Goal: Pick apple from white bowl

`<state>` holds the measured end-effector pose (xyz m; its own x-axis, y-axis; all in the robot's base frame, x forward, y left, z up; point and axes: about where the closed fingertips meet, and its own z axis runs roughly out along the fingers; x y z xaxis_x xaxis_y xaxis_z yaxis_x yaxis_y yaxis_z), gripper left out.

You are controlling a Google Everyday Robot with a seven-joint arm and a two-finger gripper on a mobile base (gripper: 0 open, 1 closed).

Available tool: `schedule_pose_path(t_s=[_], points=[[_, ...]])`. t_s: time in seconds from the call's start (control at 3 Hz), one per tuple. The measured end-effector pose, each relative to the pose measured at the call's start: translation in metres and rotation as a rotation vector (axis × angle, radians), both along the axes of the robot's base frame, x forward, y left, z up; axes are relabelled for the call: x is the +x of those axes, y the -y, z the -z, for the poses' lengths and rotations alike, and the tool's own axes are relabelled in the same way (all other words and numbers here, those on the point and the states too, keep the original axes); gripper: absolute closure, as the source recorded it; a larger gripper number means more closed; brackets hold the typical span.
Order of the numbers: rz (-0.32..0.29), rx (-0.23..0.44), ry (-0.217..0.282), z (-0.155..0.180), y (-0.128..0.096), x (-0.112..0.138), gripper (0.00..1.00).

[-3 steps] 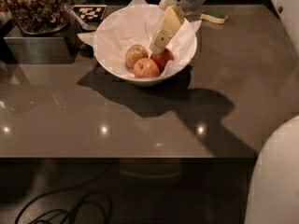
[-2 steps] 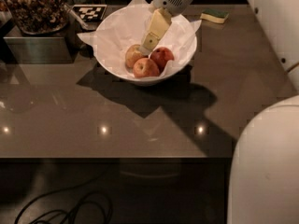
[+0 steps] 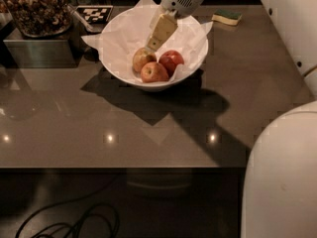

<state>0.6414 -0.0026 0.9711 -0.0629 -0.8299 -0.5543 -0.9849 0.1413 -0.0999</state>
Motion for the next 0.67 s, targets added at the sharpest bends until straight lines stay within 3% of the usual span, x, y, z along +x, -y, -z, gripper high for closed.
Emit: schedule_pose_path(t_s=[0.67], points=[[-0.028, 0.026, -0.044, 0.023, -0.025, 0.018, 0.38]])
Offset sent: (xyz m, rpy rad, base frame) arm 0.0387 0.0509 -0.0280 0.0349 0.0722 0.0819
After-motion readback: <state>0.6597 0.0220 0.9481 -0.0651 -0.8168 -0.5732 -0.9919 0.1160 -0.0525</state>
